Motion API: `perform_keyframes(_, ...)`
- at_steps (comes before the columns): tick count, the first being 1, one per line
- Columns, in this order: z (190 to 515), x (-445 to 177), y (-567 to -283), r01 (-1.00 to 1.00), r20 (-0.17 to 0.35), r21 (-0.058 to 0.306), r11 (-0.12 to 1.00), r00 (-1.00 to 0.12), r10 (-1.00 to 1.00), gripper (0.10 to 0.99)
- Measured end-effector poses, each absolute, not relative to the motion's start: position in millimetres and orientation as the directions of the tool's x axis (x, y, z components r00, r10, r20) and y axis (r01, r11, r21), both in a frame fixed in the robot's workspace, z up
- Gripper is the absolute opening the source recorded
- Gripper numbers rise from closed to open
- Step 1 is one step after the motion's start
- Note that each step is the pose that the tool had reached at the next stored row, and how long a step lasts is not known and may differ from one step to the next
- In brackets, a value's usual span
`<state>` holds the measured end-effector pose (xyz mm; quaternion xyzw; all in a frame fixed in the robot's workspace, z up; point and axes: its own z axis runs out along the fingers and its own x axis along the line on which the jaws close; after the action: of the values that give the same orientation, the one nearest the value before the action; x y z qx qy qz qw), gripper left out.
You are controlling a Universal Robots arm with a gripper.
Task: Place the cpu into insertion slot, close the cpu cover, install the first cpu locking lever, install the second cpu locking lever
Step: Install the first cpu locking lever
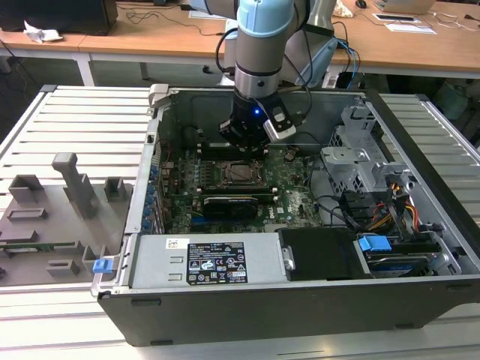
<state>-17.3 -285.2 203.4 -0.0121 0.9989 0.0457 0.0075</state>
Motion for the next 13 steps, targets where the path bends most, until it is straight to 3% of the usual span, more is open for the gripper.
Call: perform_keyframes(13, 203.4, -17.4, -285.3, -0.025, -0.016, 0.085, 0.996, -1.0, -0.024, 0.106)
